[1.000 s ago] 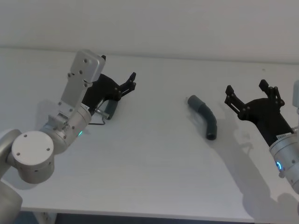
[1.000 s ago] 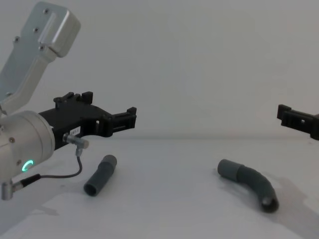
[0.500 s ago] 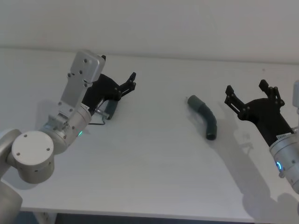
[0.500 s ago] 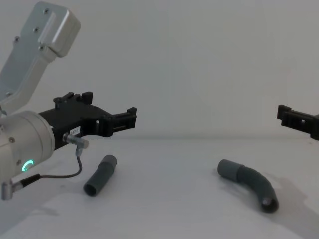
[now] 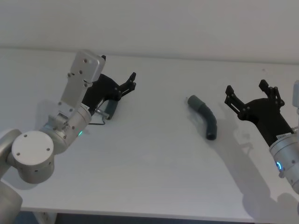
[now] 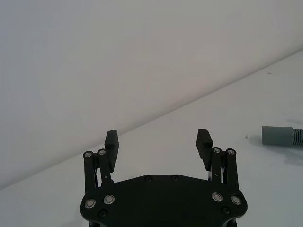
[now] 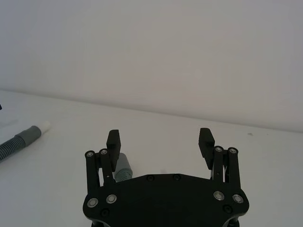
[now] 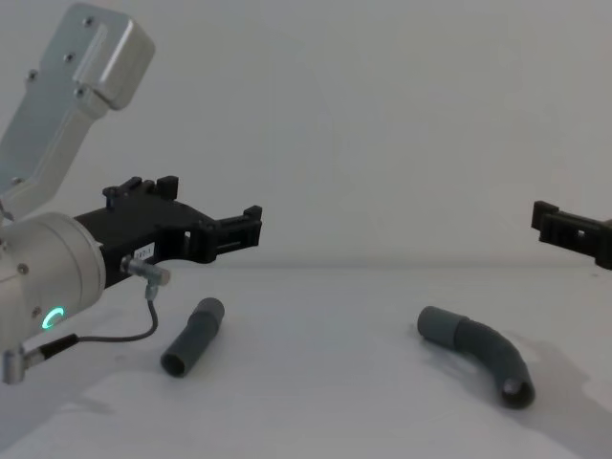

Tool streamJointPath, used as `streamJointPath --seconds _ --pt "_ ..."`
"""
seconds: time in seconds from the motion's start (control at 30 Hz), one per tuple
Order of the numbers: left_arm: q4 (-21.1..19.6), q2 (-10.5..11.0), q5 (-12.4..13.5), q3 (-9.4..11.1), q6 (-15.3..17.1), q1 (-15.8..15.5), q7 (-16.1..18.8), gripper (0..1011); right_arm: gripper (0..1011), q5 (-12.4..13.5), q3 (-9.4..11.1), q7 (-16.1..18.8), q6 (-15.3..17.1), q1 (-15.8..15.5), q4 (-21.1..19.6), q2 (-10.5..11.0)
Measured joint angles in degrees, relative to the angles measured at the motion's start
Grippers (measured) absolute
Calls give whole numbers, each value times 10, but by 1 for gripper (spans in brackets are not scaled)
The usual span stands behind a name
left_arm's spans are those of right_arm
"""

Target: Use both hands to pick up one end of the pipe from the table, align the ends, and insert them.

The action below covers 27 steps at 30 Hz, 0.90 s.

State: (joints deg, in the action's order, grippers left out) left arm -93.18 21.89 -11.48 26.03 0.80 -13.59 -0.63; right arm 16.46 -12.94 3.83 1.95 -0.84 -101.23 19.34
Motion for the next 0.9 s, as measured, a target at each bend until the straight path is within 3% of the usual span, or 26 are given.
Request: streamJointPath --seconds 0.37,0.57,0.9 --pt "-8 -7 -2 -2 29 4 5 1000 1002 0 0 0 0 0 0 0" --pt "-19 -16 -9 -6 73 10 16 1000 1002 0 0 0 0 0 0 0" --pt "-39 -42 -28 -21 173 18 46 1000 1002 0 0 0 0 0 0 0"
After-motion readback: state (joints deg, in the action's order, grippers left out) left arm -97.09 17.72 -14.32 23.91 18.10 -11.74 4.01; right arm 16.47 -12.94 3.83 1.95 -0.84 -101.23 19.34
